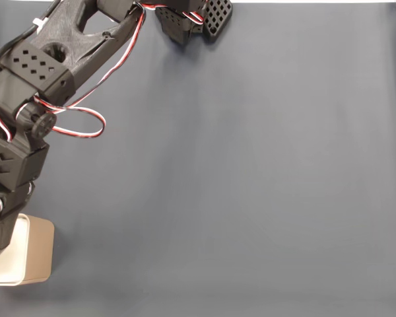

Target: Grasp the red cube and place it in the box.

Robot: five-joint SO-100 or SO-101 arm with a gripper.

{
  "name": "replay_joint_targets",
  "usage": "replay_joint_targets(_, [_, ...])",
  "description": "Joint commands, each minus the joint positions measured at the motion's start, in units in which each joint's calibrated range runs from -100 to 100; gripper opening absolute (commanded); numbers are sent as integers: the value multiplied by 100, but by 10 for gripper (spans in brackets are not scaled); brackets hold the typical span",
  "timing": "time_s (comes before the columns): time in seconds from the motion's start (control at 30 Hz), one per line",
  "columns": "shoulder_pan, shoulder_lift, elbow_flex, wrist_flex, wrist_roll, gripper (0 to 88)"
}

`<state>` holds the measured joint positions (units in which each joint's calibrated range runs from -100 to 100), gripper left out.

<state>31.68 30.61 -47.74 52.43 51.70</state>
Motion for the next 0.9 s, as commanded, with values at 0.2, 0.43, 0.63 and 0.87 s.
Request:
replay_joint_targets(0.2, [78,-80,-454,134,-59,515])
replay_joint_targets(0.43, [85,-46,-564,126,-88,599])
replay_joint_targets(0.63, [85,-46,-564,93,-117,602])
replay_joint_targets(0.87, [85,-63,-564,44,-142,602])
